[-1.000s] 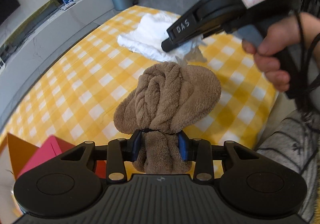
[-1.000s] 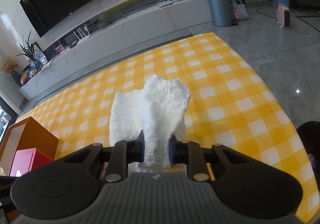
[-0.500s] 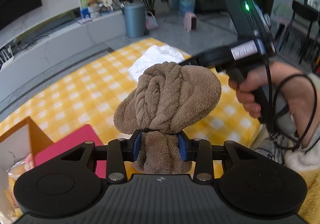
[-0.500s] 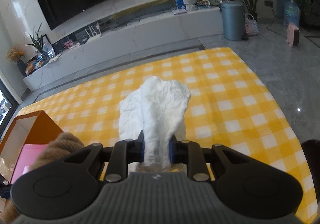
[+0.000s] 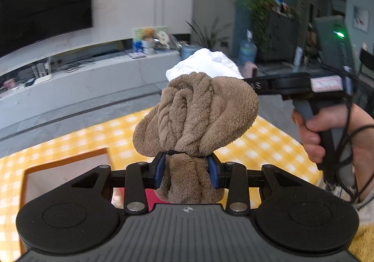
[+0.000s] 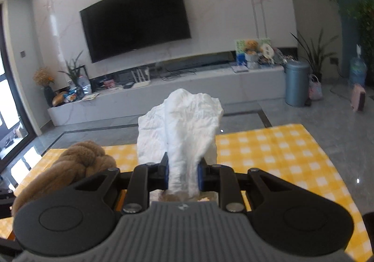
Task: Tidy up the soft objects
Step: 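Carry the brown towel with the left gripper while the right gripper carries the white cloth over the box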
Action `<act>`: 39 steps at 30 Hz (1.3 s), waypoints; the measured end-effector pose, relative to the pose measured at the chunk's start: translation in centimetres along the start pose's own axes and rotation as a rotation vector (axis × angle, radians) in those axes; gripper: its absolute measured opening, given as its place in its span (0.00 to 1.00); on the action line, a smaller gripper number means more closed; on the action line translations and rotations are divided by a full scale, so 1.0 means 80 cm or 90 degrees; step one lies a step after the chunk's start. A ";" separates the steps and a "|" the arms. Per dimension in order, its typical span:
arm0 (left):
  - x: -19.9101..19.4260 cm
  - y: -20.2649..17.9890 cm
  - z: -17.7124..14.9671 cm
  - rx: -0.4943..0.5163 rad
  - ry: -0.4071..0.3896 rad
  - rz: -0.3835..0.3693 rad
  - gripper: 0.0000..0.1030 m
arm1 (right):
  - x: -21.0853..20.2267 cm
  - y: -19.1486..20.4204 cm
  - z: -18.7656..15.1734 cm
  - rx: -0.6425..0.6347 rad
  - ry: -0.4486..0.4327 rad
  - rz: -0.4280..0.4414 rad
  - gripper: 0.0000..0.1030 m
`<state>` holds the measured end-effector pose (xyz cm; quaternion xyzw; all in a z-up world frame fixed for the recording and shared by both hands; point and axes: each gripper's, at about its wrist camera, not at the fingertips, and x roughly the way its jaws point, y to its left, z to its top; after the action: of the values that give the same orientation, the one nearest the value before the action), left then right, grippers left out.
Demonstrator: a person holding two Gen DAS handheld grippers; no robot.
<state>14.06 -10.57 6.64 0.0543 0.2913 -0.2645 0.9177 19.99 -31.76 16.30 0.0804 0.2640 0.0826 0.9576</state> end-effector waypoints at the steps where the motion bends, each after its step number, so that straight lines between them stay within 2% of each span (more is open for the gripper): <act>1: -0.005 0.009 0.000 -0.015 -0.009 0.006 0.42 | -0.002 0.015 0.003 -0.015 -0.007 0.005 0.20; 8: -0.036 0.063 -0.015 -0.092 -0.059 0.083 0.42 | 0.003 0.115 0.007 -0.081 -0.011 0.079 0.20; 12: -0.043 0.093 -0.034 -0.135 -0.054 0.143 0.42 | 0.025 0.160 0.000 -0.102 0.013 0.114 0.20; 15: -0.042 0.104 -0.051 -0.139 -0.033 0.175 0.42 | 0.048 0.189 -0.011 -0.119 0.045 0.128 0.20; 23: -0.023 0.137 -0.096 -0.174 0.038 0.227 0.42 | 0.118 0.244 -0.068 -0.184 0.172 0.134 0.20; 27: -0.031 0.140 -0.106 -0.170 0.031 0.243 0.42 | 0.149 0.262 -0.102 -0.242 0.234 0.111 0.20; 30: -0.030 0.135 -0.102 -0.155 0.031 0.268 0.41 | 0.165 0.272 -0.117 -0.287 0.255 0.068 0.19; 36: -0.023 0.141 -0.103 -0.145 0.034 0.266 0.42 | 0.182 0.266 -0.118 -0.271 0.281 0.052 0.19; 39: -0.035 0.155 -0.103 -0.180 0.009 0.213 0.42 | 0.178 0.259 -0.112 -0.253 0.277 0.065 0.20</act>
<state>14.35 3.39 0.78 -0.0255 0.3185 -0.0650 0.9453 25.03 -7.72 5.82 -0.1146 0.4371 0.1962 0.8703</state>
